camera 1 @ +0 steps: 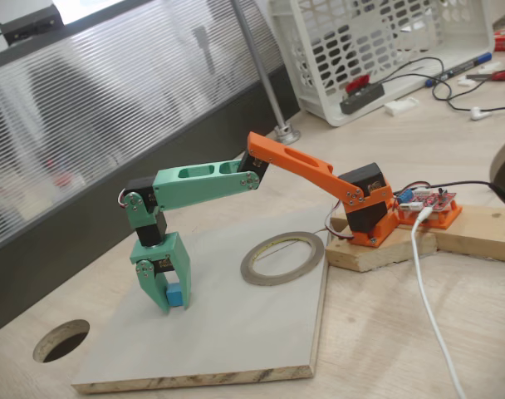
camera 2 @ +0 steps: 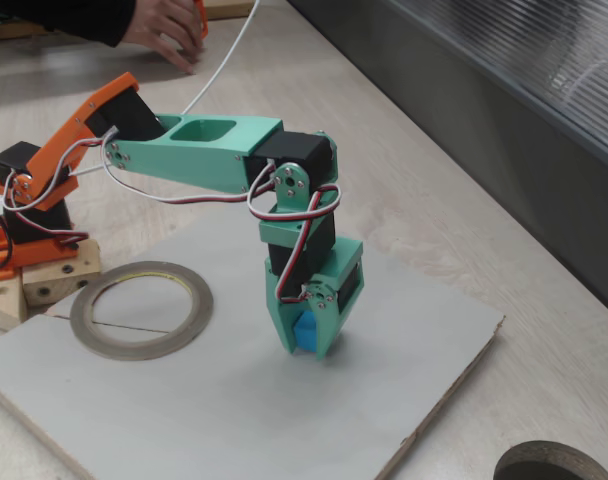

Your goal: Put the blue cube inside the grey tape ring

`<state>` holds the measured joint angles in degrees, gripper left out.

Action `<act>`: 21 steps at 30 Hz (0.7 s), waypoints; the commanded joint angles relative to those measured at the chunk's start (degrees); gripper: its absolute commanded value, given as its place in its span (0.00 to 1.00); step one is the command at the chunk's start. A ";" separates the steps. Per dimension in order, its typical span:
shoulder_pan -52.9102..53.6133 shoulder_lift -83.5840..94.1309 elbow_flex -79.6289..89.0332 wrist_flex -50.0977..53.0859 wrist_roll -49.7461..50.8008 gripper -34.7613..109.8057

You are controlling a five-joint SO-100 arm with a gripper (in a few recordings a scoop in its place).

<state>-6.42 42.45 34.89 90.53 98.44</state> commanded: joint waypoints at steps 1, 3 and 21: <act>-0.70 2.46 0.09 0.18 0.53 0.31; -0.70 3.16 0.09 0.18 0.53 0.31; 0.00 36.30 33.05 -2.37 0.09 0.31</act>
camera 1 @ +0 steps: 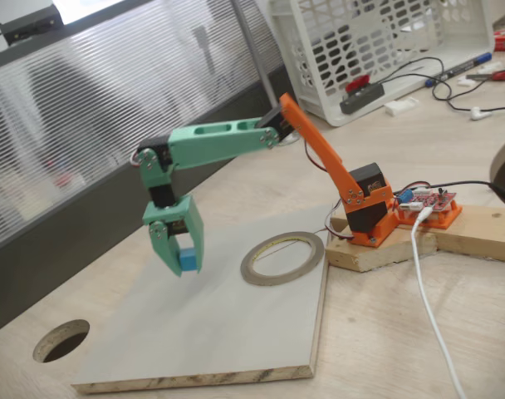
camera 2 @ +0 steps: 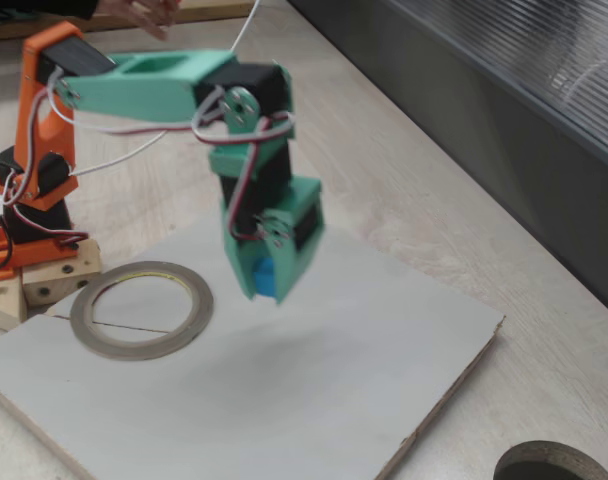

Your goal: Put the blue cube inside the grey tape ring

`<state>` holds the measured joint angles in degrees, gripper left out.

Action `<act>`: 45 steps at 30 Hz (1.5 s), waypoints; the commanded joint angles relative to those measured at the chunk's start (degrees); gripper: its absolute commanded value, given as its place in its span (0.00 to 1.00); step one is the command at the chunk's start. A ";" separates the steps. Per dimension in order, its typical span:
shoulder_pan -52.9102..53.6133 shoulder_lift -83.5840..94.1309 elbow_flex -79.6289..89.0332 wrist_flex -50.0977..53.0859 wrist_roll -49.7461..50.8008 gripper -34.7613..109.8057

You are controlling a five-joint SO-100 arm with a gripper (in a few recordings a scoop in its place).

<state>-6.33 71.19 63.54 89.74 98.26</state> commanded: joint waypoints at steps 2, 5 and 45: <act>0.44 9.14 6.33 -3.16 0.26 0.31; 6.50 11.95 9.14 -4.92 0.26 0.31; 12.04 51.77 63.81 -11.07 0.70 0.31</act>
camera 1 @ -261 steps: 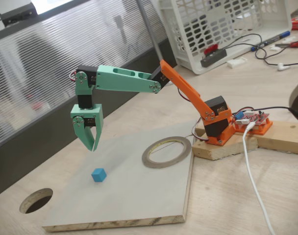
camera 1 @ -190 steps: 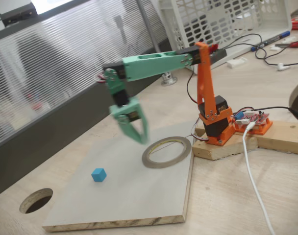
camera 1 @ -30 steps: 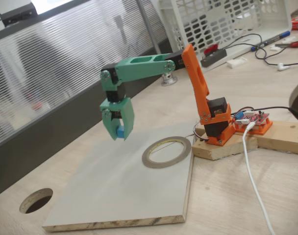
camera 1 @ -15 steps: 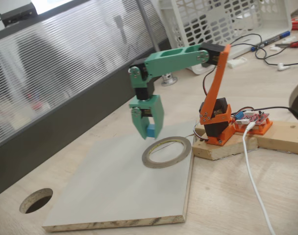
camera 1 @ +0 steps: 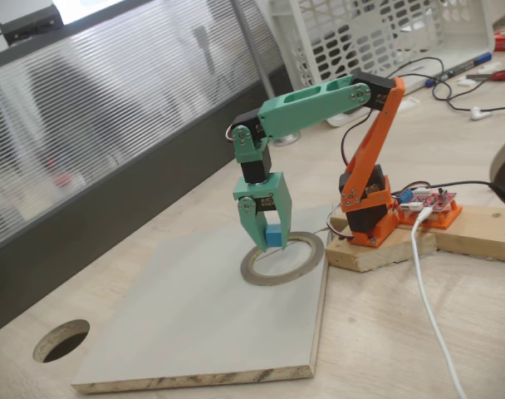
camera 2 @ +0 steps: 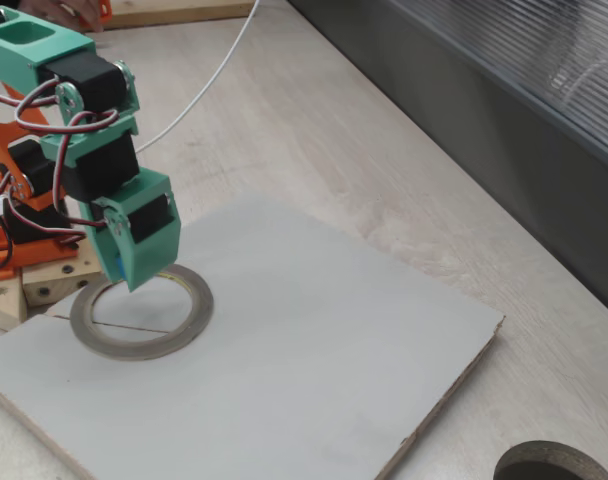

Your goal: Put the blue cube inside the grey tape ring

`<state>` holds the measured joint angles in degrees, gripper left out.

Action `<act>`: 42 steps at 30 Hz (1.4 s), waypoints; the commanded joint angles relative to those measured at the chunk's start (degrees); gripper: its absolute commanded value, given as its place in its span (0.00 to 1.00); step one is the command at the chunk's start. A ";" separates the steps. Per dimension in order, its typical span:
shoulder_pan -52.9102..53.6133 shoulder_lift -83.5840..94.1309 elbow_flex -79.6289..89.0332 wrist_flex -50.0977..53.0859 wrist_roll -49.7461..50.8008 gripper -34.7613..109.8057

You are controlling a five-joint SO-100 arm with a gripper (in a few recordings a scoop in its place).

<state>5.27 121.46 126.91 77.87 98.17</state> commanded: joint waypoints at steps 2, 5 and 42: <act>0.44 1.49 0.44 0.79 0.79 0.31; 0.44 1.49 0.53 0.79 0.79 0.31; 0.62 1.49 0.79 11.95 0.97 0.60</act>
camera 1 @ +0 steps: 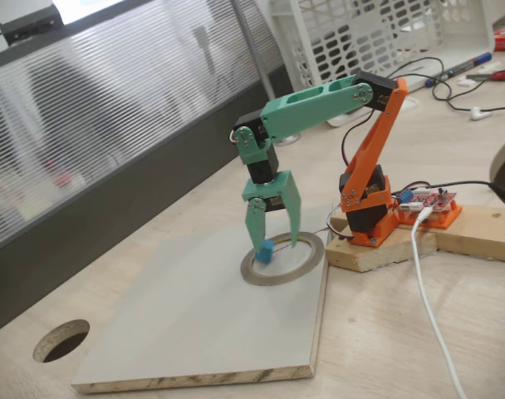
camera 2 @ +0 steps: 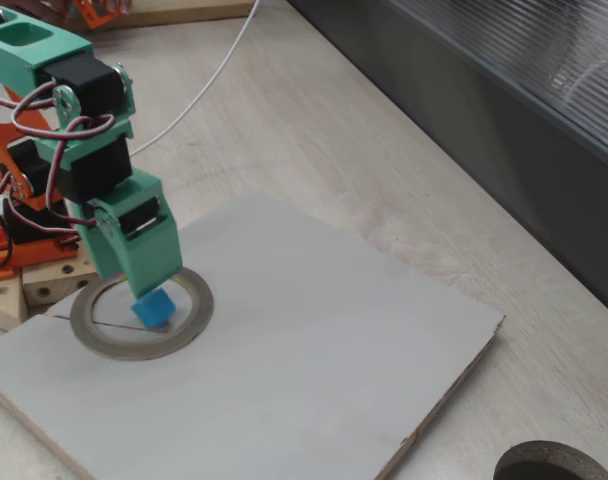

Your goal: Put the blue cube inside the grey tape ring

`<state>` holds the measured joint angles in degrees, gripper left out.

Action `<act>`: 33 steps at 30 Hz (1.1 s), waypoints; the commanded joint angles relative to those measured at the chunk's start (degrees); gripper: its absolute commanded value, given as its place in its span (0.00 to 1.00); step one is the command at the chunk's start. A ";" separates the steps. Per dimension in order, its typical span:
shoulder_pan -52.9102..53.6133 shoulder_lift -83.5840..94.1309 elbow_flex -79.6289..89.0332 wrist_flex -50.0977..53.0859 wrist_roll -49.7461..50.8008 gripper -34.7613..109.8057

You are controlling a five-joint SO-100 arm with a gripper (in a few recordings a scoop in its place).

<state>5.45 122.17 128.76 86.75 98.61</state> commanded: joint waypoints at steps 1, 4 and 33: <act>0.35 0.79 -1.05 3.16 0.53 0.61; 0.26 1.14 -1.05 3.25 0.53 0.61; 0.35 0.70 -32.52 28.65 0.35 0.59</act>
<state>5.45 121.99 96.94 113.99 98.44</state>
